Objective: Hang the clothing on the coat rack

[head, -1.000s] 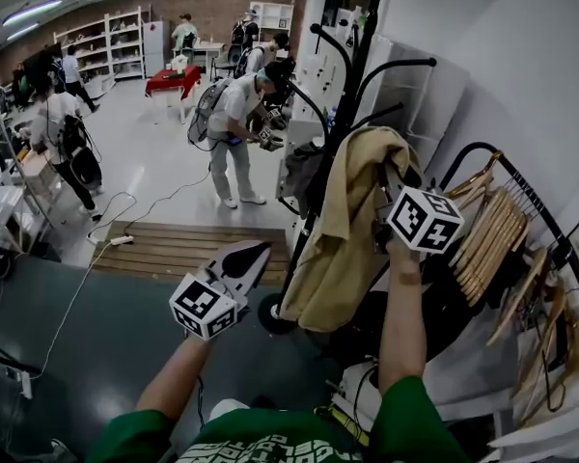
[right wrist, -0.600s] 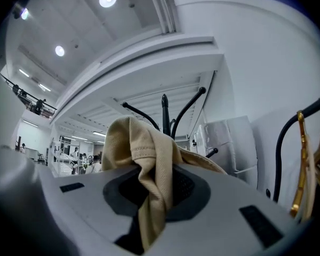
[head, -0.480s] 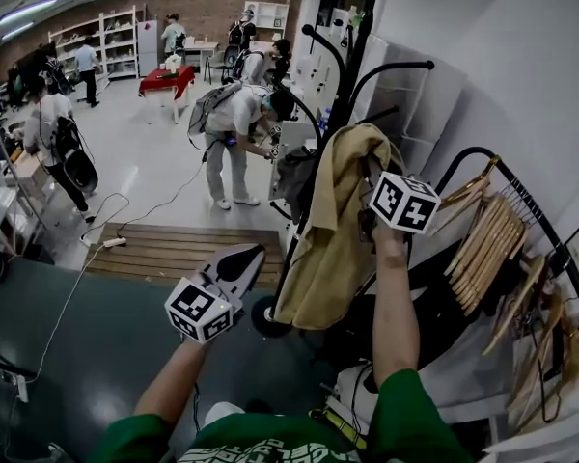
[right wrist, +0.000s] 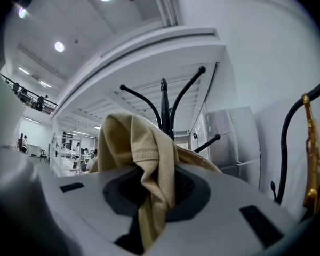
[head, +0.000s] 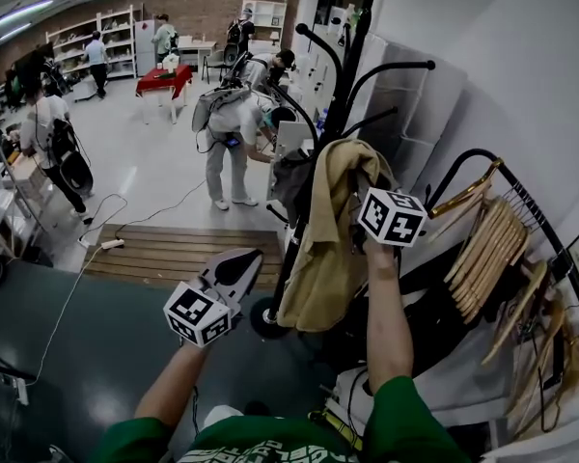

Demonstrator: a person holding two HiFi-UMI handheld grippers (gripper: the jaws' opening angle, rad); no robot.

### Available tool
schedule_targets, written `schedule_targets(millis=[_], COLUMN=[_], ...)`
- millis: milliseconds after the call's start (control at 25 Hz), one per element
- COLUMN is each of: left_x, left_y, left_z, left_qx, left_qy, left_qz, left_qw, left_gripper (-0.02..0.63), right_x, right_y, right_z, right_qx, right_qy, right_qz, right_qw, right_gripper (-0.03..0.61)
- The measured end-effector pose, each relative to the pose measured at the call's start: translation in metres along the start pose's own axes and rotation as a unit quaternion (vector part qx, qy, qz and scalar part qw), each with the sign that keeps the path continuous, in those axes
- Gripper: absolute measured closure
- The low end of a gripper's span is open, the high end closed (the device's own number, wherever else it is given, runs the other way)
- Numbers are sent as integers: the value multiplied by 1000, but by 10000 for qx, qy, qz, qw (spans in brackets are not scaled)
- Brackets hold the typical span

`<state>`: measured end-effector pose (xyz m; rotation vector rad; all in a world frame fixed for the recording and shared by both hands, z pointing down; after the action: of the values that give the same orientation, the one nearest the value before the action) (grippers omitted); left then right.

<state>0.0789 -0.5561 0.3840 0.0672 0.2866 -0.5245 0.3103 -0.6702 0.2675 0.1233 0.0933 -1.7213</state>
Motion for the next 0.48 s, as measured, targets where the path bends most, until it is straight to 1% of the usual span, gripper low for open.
schedule_targets(millis=[280,480], left_x=[10,8], left_y=[4,5], left_z=[4,6], left_qx=[-23,-42], left_qy=[-25,-34], left_qz=[69,86], left_qw=[10000,9999], left_gripper=[611,611], right_x=[-12,-20], right_y=[-9,-20], right_z=[20,27], right_qx=[-33,-45], right_qy=[16,60], right_qz=[-131,-167], right_qw=[9999,9998], right_gripper=[517,517])
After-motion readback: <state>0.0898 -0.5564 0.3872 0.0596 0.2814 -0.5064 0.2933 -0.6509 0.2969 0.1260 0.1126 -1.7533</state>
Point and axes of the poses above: the fingertips, and each gripper's own axes: x forward along the fingers, y to its right, z out of its underside, the point moved 2 cm from there along -x, backward along the fingers, and after that the axes turned 6 degrees about y, right-handed, at the moved point
